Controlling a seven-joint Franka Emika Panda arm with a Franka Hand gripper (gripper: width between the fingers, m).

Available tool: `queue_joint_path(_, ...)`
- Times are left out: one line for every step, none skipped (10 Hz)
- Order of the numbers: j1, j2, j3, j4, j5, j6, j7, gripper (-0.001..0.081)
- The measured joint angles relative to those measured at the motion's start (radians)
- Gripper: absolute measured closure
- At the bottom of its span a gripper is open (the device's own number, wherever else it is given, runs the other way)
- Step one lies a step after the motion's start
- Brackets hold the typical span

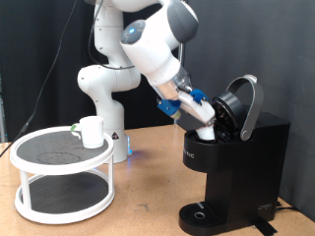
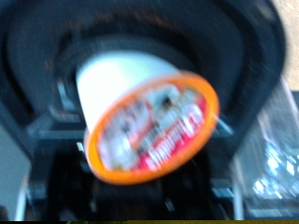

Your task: Make a cup of coffee with the keurig machine

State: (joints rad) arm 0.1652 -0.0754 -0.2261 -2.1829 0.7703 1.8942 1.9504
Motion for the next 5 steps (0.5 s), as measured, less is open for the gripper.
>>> queue_joint_path(-0.005,-0.021,-0.004,0.002,-0.006,-0.028,0.003,0.0072)
queue_joint_path(-0.007,-0.036,-0.004,0.0,-0.028,-0.036,0.016,0.0072)
queue_joint_path(-0.007,-0.041,-0.002,-0.003,-0.056,-0.036,0.036,0.0072)
queue_joint_path(-0.007,-0.04,0.004,-0.007,-0.074,-0.032,0.051,0.0072)
queue_joint_path(-0.006,-0.037,0.009,-0.015,-0.082,-0.02,0.062,0.0072)
